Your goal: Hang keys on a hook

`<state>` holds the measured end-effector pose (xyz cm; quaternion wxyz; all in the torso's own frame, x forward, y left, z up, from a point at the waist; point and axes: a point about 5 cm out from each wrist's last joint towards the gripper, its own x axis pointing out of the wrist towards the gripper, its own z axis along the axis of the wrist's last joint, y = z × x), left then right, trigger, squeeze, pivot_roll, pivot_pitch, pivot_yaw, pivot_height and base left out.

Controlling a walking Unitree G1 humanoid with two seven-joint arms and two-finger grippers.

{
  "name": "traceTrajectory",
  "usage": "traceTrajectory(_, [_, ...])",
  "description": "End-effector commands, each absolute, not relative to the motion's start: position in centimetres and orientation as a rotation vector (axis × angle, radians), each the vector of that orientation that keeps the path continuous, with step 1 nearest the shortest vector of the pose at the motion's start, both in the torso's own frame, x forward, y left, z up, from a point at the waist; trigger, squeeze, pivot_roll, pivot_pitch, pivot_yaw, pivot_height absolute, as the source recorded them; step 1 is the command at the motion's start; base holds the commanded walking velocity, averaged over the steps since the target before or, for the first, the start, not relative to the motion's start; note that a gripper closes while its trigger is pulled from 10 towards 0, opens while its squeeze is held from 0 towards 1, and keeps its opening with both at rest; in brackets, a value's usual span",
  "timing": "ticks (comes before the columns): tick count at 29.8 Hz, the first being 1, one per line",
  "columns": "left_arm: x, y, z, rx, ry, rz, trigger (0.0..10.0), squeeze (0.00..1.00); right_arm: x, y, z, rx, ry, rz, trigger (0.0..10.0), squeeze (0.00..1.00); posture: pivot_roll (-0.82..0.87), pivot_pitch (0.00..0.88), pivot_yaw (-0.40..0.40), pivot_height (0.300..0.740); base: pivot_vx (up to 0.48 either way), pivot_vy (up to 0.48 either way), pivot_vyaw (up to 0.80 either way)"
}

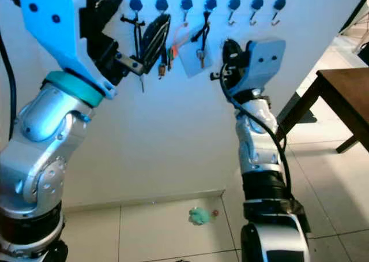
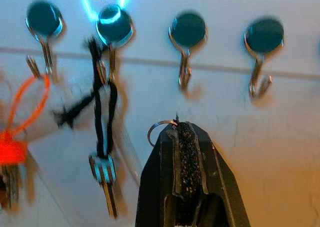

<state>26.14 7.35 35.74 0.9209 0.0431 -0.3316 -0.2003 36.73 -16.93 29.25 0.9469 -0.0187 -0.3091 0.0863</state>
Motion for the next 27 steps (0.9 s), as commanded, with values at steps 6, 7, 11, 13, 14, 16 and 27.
traceTrajectory(6, [25.7, 7.3, 35.9, 0.094, -0.694, -0.414, 10.0, 0.00, 36.4, -16.7, 29.0, -0.054, -0.632, 0.187, 10.0, 0.00, -0.11, 0.112, 0.030, 0.740, 0.000, 0.000, 0.00])
traceTrajectory(7, [25.7, 7.3, 35.9, 0.094, -0.693, -0.415, 10.0, 0.00, 36.2, -16.6, 29.2, -0.065, -0.642, 0.196, 10.0, 0.00, -0.12, 0.112, 0.032, 0.740, 0.000, 0.000, 0.00])
traceTrajectory(11, [25.7, 7.3, 35.9, 0.093, -0.694, -0.417, 10.0, 0.00, 35.8, -16.4, 29.8, -0.100, -0.685, 0.206, 10.0, 0.00, -0.12, 0.111, 0.030, 0.740, 0.000, 0.000, 0.00])
traceTrajectory(13, [25.7, 7.3, 35.9, 0.093, -0.693, -0.418, 10.0, 0.00, 35.5, -16.4, 30.1, -0.130, -0.716, 0.195, 10.0, 0.00, -0.12, 0.111, 0.030, 0.740, 0.000, 0.000, 0.00])
traceTrajectory(14, [25.7, 7.2, 35.9, 0.092, -0.693, -0.418, 10.0, 0.00, 35.2, -16.4, 30.4, -0.160, -0.743, 0.179, 10.0, 0.00, -0.12, 0.118, 0.030, 0.740, 0.000, 0.000, 0.00])
traceTrajectory(16, [25.7, 7.2, 35.9, 0.092, -0.693, -0.419, 10.0, 0.00, 34.8, -16.5, 30.8, -0.193, -0.779, 0.144, 10.0, 0.00, -0.12, 0.119, 0.032, 0.740, 0.000, 0.000, 0.00])
traceTrajectory(27, [25.6, 7.1, 35.9, 0.091, -0.691, -0.431, 10.0, 0.00, 33.7, -16.4, 31.4, -0.283, -0.853, 0.072, 10.0, 0.00, -0.12, 0.124, 0.037, 0.740, 0.000, 0.000, 0.00])
